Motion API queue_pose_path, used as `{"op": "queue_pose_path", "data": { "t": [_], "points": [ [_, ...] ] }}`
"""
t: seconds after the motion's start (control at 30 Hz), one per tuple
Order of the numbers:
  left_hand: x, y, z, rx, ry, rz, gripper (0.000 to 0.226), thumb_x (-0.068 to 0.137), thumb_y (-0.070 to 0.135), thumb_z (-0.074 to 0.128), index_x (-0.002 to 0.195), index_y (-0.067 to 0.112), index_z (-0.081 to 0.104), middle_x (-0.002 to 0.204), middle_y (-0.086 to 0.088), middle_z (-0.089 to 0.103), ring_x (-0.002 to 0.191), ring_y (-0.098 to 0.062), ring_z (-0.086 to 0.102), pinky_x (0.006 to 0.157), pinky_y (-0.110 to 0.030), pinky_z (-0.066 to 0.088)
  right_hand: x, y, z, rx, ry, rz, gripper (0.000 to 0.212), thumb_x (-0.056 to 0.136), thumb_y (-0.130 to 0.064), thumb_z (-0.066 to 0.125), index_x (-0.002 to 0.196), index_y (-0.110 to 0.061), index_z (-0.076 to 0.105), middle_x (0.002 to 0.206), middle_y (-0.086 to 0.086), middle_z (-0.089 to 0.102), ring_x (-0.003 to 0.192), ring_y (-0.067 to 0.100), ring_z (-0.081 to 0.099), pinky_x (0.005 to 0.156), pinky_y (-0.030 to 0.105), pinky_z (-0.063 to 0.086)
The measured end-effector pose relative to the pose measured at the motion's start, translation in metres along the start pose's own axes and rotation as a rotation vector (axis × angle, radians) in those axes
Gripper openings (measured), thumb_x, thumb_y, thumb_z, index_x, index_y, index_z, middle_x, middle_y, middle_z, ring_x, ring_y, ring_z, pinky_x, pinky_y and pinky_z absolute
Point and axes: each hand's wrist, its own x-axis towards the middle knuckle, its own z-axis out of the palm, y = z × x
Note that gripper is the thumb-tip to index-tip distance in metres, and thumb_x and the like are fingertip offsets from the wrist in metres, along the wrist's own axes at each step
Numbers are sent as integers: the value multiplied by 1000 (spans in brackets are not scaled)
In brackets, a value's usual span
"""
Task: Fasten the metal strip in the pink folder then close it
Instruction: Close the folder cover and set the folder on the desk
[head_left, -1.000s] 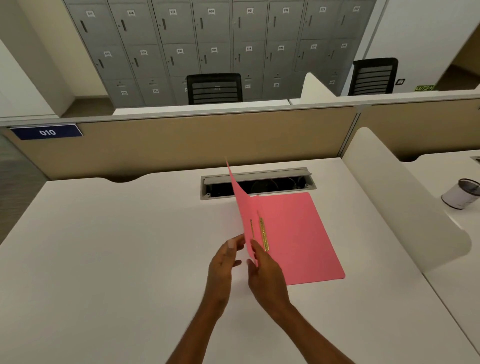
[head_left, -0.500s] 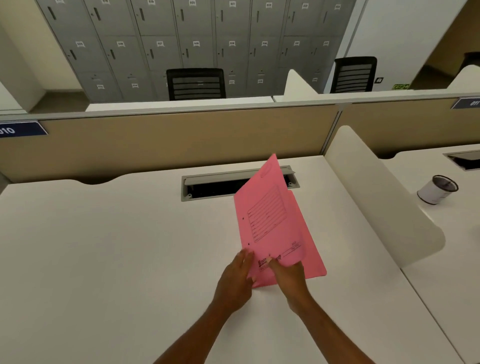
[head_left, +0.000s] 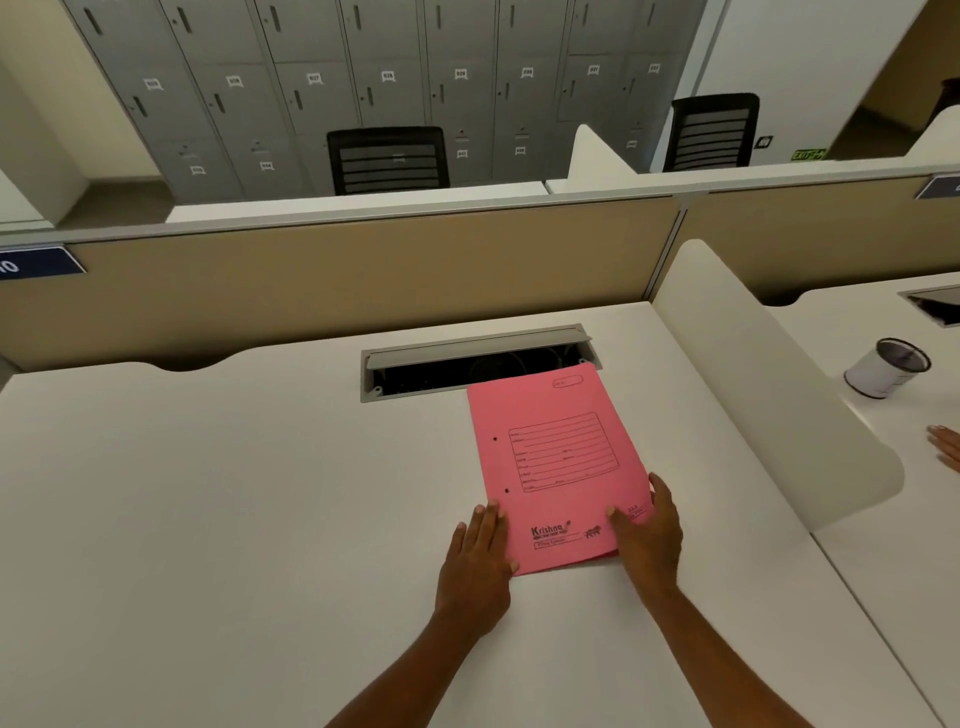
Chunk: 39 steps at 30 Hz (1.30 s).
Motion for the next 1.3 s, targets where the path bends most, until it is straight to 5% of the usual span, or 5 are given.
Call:
{"op": "queue_pose_path", "data": {
  "t": [0.23,0.47,0.83,1.13,1.3],
  "points": [
    [-2,2,1,14,-20,-12,76,115,38,36,172,15,-9,182,-5,-14,170,-29,-10,136,-43,-5,12,12,4,-802,-86,-417,97,91,-46,78,166,-10,29,173,21,27,160,43,26,128,64,28],
    [-5,8,-4,-14,-51,-56,76,115,36,36,172,16,-10,180,-9,-20,169,-31,-14,137,-46,-5,17,23,8,-1165,-368,-517,127,63,-82,-42,168,-18,-12,177,15,-14,164,40,-11,135,56,4],
    [13,61,-45,-1090,259,-630,62,105,16,61,163,21,36,161,-7,52,132,-26,63,94,-36,62,17,25,9,-1118,-399,-460,87,106,-67,23,168,-18,-15,177,13,-19,164,37,-17,135,55,1],
    [21,36,-48,-1355,41,-735,74,99,7,72,162,21,35,154,-14,59,129,-35,67,107,-52,61,16,23,9,-1112,-408,-462,86,107,-65,22,166,-15,-16,176,16,-18,164,39,-16,135,57,1],
    [16,38,-44,-1368,-44,-615,67,96,-8,70,151,20,46,148,-12,65,128,-34,69,98,-51,66,13,21,13,-1109,-386,-446,113,76,-77,-30,168,-14,-12,175,18,-18,164,42,-13,133,57,-4]
  ]
}}
